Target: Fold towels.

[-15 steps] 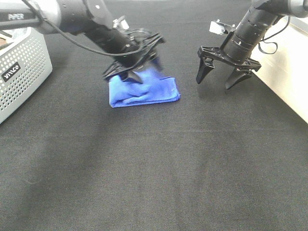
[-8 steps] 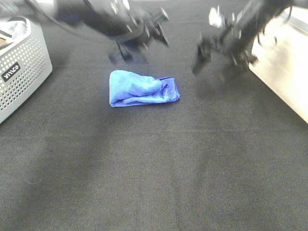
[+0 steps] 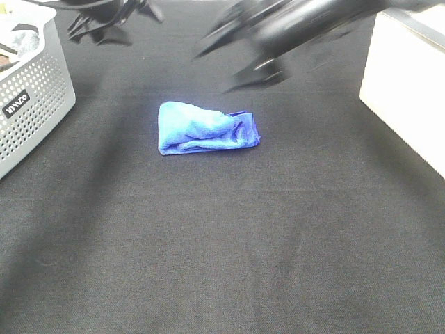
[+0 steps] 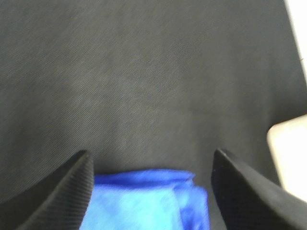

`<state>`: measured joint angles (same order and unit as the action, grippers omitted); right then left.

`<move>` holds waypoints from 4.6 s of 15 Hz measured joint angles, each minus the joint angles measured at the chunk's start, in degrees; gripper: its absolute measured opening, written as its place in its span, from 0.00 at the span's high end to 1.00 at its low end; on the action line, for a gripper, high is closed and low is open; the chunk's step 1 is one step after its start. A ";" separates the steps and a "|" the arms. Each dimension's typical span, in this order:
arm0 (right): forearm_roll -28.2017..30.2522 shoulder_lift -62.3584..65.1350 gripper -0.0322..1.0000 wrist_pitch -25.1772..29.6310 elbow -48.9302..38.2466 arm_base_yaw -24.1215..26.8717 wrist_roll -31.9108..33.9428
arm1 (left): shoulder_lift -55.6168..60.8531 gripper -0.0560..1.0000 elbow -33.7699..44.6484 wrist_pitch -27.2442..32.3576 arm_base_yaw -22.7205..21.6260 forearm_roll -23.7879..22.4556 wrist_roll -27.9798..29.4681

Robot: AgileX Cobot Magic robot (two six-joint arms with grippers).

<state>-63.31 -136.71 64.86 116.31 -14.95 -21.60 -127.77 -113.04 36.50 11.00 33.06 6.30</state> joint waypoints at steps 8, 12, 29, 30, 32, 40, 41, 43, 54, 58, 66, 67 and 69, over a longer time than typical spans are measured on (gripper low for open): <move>-4.70 -9.68 0.17 -4.41 0.00 -1.66 -3.09 | 0.00 0.32 0.00 1.89 -0.11 -0.57 0.00; 1.60 -10.03 0.17 -4.35 0.00 1.89 -1.26 | 0.00 0.32 0.00 2.86 -0.06 -0.57 0.00; 41.31 26.53 0.17 4.70 -10.08 5.04 15.81 | 21.77 0.32 0.92 32.83 -0.06 -24.47 -3.04; 41.94 30.37 0.17 4.76 -13.64 5.04 15.81 | 25.32 0.32 3.09 32.83 -0.06 -26.24 -3.04; 43.72 37.99 0.17 4.76 -22.12 4.98 15.87 | 34.49 0.32 10.08 32.83 -0.06 -27.85 -3.04; 48.53 74.89 0.17 -3.27 -63.25 4.98 15.87 | 79.76 0.32 51.11 33.23 -0.06 -28.25 -3.04; 50.31 79.70 0.17 -3.27 -67.84 4.98 15.87 | 86.17 0.32 55.18 33.23 -0.06 -28.25 -3.04; 53.34 89.21 0.17 -3.27 -75.11 4.98 15.87 | 98.26 0.32 62.80 33.40 -0.06 -28.25 -3.04; 59.87 123.87 0.17 -2.75 -86.75 4.93 15.87 | 124.33 0.32 82.10 28.07 -0.06 -28.19 -8.77; 59.87 123.87 0.17 -3.55 -87.15 4.93 15.87 | 124.27 0.32 84.34 24.87 -0.06 -27.79 -8.82; 59.82 123.87 0.17 -3.55 -87.26 4.93 15.87 | 124.27 0.32 84.40 24.18 -0.06 -27.62 -8.82; 59.82 123.87 0.17 -3.55 -87.26 4.93 15.87 | 124.27 0.32 84.40 24.18 -0.06 -27.62 -8.82; 59.82 123.87 0.17 -3.55 -87.26 4.93 15.87 | 124.27 0.32 84.40 24.18 -1.72 -27.62 -8.82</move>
<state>-3.50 -12.83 61.31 29.05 -10.03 -5.73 -3.50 -28.65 60.68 9.28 5.44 -2.52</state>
